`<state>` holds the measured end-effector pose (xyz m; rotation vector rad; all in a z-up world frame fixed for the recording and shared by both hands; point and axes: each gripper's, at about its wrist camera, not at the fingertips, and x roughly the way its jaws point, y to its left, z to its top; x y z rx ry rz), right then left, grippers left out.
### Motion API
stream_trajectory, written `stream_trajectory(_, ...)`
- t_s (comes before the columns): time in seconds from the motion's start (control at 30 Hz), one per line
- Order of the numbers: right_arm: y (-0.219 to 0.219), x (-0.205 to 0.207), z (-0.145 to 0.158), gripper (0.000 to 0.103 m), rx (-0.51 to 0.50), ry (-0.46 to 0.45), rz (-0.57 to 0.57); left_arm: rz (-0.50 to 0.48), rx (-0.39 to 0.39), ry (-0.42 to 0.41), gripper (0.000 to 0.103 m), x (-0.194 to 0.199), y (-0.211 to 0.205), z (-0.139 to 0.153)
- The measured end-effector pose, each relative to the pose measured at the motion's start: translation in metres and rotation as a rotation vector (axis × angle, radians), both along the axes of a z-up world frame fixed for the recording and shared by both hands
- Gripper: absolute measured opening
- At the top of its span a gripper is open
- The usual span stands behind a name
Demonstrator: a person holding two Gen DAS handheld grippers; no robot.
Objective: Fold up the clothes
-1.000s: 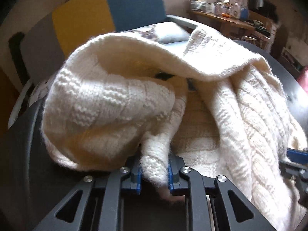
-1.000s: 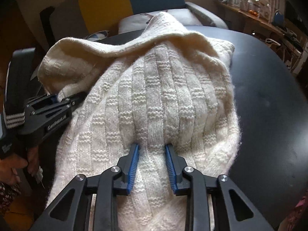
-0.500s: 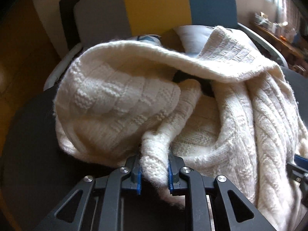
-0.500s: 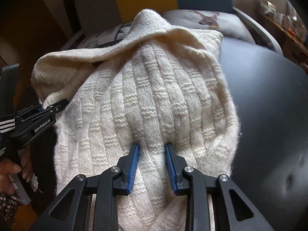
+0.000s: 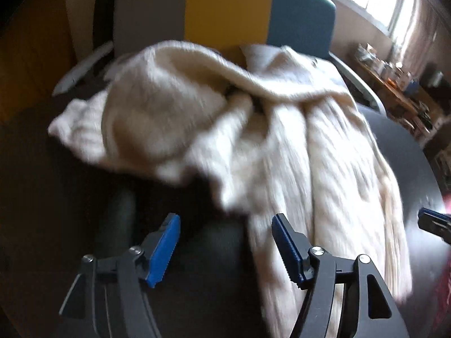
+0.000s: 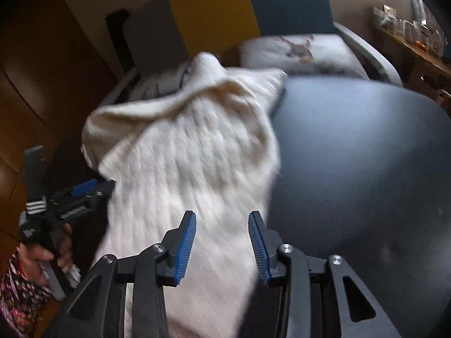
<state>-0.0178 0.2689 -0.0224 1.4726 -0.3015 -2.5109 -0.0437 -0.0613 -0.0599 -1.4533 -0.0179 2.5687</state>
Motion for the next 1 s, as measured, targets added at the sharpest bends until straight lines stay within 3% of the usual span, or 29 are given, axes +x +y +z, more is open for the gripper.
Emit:
stream_trajectory(0.07,-0.001,-0.005,-0.007,0.039,0.015,-0.022,0.007,-0.007,-0.019,-0.038,0.069,0.010,0.006,-0.005)
stream_trajectory(0.2,-0.013,0.004,-0.018,0.039,0.040,-0.030,0.026,0.023,-0.012,-0.030,0.076,0.026,0.013,-0.010)
stream_trajectory(0.27,-0.019,0.009,-0.024,0.040,0.052,-0.034,0.035,0.016,-0.015,-0.015,0.073,0.032,0.021,-0.009)
stream_trajectory(0.3,-0.022,0.011,-0.026,0.040,0.058,-0.036,0.040,0.001,-0.035,0.005,0.054,0.035,0.026,-0.008)
stream_trajectory(0.33,-0.025,0.014,-0.029,0.031,0.065,-0.038,0.045,-0.016,-0.049,0.021,0.025,0.039,0.030,-0.007)
stream_trajectory(0.37,-0.028,0.016,-0.032,0.024,0.071,-0.039,0.050,-0.038,-0.031,0.014,0.010,0.041,0.033,-0.006)
stream_trajectory(0.4,-0.031,0.018,-0.035,0.016,0.077,-0.041,0.054,-0.049,-0.003,-0.009,0.007,0.040,0.033,-0.005)
stream_trajectory(0.47,-0.034,0.023,-0.036,0.011,0.085,-0.038,0.056,-0.037,0.026,-0.028,0.007,0.038,0.030,0.001)
stream_trajectory(0.63,0.014,0.045,0.000,0.009,0.051,0.044,-0.078,0.019,0.150,-0.114,0.007,0.023,-0.001,0.006)
stream_trajectory(0.77,0.056,0.060,0.012,0.009,0.036,0.070,-0.194,0.025,0.094,-0.085,0.007,0.019,0.000,-0.006)
stream_trajectory(0.83,0.074,0.061,-0.002,0.009,0.063,0.038,-0.254,0.019,0.069,-0.070,0.007,0.020,0.013,-0.006)
stream_trajectory(1.0,0.086,0.064,-0.034,0.009,-0.001,-0.028,-0.293,-0.004,-0.012,-0.040,0.006,0.012,0.032,0.000)
